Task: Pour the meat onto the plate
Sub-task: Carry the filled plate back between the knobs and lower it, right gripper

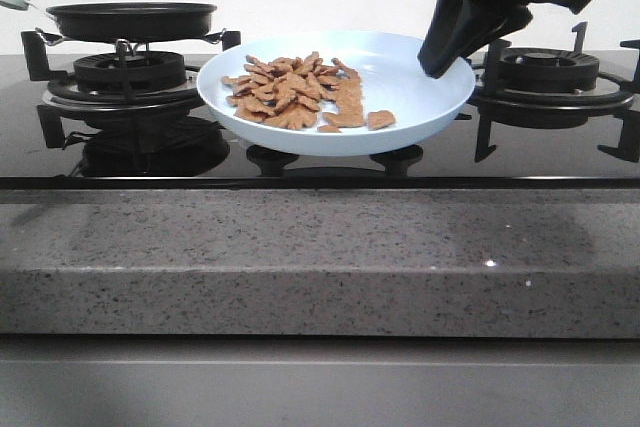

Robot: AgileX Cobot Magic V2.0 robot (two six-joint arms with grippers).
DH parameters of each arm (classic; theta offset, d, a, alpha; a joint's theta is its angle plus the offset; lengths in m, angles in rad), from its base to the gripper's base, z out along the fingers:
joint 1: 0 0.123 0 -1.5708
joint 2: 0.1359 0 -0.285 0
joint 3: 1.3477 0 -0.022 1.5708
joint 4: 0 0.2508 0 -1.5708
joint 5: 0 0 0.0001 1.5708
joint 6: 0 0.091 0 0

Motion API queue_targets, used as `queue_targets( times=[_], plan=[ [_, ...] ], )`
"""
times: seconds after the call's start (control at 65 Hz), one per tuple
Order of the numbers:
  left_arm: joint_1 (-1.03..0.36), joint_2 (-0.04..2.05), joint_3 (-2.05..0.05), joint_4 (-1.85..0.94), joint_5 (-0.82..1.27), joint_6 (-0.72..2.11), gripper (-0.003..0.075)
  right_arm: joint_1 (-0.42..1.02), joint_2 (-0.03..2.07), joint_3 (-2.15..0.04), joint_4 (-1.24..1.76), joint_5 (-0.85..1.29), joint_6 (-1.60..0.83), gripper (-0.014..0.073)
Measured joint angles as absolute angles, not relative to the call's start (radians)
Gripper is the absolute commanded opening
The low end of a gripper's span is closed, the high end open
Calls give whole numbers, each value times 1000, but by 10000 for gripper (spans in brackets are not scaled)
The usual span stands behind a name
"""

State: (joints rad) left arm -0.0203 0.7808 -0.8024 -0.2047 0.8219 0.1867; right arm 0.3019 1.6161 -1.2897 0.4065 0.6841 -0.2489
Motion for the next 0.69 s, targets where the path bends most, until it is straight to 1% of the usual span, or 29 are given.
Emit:
queue_targets(
  times=[0.169, 0.369, 0.523, 0.693],
  plan=[
    [-20, 781, -802, -205, 820, 187, 494, 295, 1616, -1317, 400, 701, -249, -114],
    [-20, 781, -802, -205, 804, 187, 494, 221, 1629, -1453, 403, 749, -253, -114],
    [-20, 781, -802, -205, 782, 187, 494, 168, 1698, -1602, 418, 814, -253, -114],
    [-20, 781, -802, -205, 776, 187, 494, 163, 1817, -1747, 418, 877, -253, -114]
  ],
)
